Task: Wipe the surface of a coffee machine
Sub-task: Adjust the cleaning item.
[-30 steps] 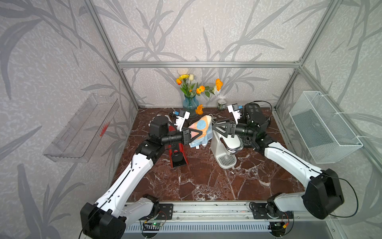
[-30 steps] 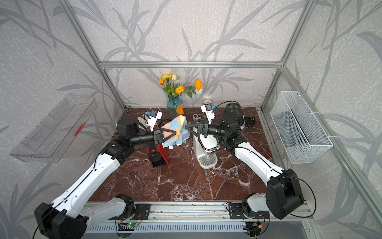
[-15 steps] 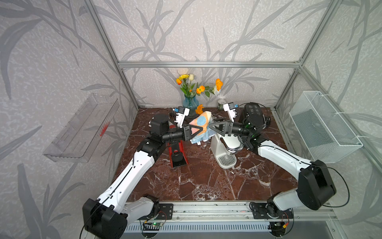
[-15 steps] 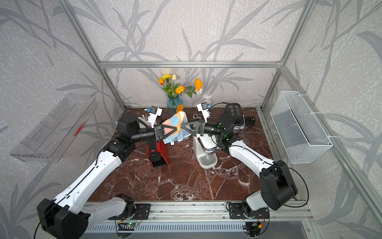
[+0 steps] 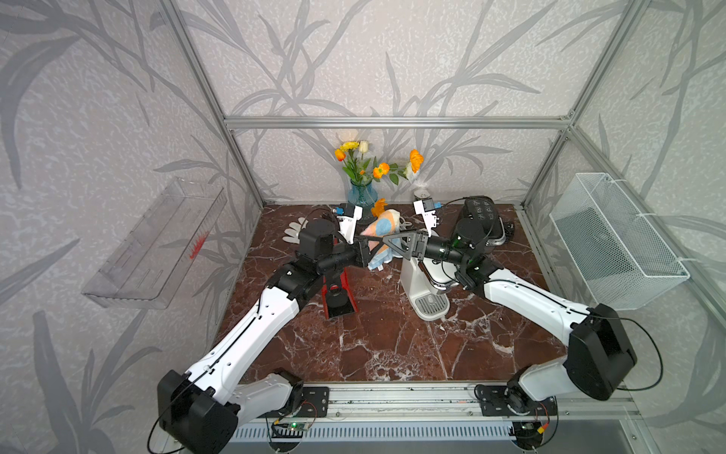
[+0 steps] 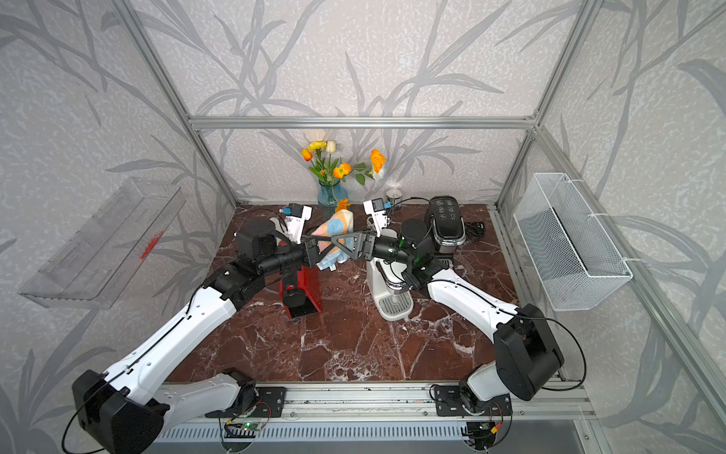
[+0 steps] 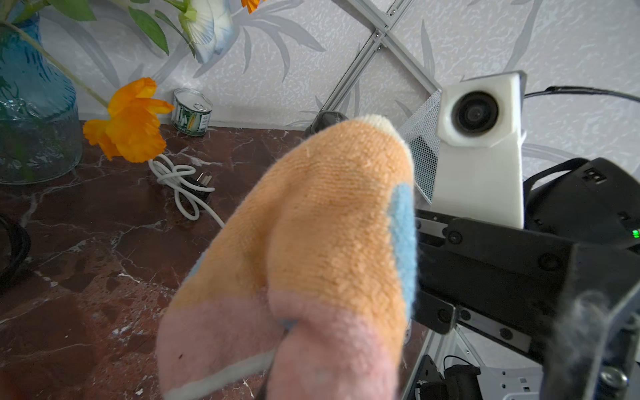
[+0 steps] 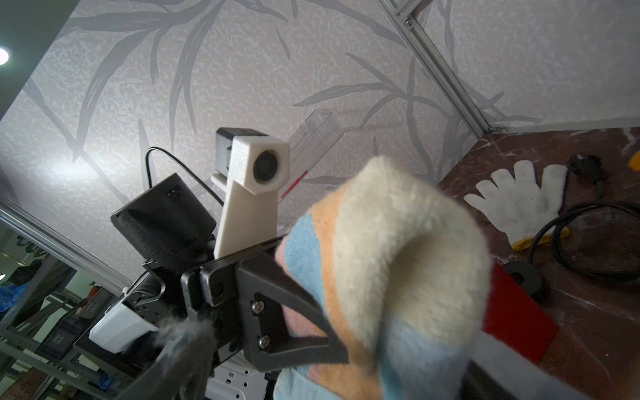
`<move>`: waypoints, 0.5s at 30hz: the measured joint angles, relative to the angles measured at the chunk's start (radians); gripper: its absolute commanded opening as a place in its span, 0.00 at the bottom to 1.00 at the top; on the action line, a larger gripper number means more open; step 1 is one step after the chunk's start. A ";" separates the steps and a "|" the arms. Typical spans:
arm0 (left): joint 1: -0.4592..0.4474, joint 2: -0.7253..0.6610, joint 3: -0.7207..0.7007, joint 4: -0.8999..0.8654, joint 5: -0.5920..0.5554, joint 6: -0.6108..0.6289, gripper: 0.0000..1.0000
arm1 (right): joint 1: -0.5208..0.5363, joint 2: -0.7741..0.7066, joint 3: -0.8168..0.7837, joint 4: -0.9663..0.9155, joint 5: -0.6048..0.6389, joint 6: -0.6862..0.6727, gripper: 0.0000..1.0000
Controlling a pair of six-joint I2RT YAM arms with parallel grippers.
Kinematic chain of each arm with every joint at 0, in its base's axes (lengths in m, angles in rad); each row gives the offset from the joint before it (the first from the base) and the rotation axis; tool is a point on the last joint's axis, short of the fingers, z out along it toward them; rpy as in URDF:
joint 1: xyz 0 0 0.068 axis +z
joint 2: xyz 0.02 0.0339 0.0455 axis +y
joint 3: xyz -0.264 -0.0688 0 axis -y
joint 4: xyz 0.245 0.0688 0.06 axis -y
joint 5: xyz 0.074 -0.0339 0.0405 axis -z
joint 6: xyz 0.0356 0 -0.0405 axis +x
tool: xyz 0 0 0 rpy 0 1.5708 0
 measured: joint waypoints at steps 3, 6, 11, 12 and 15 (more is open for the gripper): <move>-0.048 -0.003 0.000 -0.005 -0.099 0.031 0.00 | 0.025 0.002 0.021 -0.038 0.058 -0.008 0.82; -0.082 -0.003 0.011 -0.019 -0.196 0.061 0.00 | 0.042 0.014 0.038 -0.059 0.114 -0.021 0.75; -0.116 -0.003 0.016 -0.026 -0.301 0.092 0.00 | 0.060 0.026 0.047 -0.080 0.192 -0.028 0.47; -0.119 -0.002 0.016 -0.027 -0.312 0.095 0.00 | 0.061 0.029 0.047 -0.083 0.206 -0.028 0.39; -0.121 0.002 0.016 -0.027 -0.336 0.102 0.08 | 0.062 0.032 0.047 -0.091 0.248 -0.029 0.20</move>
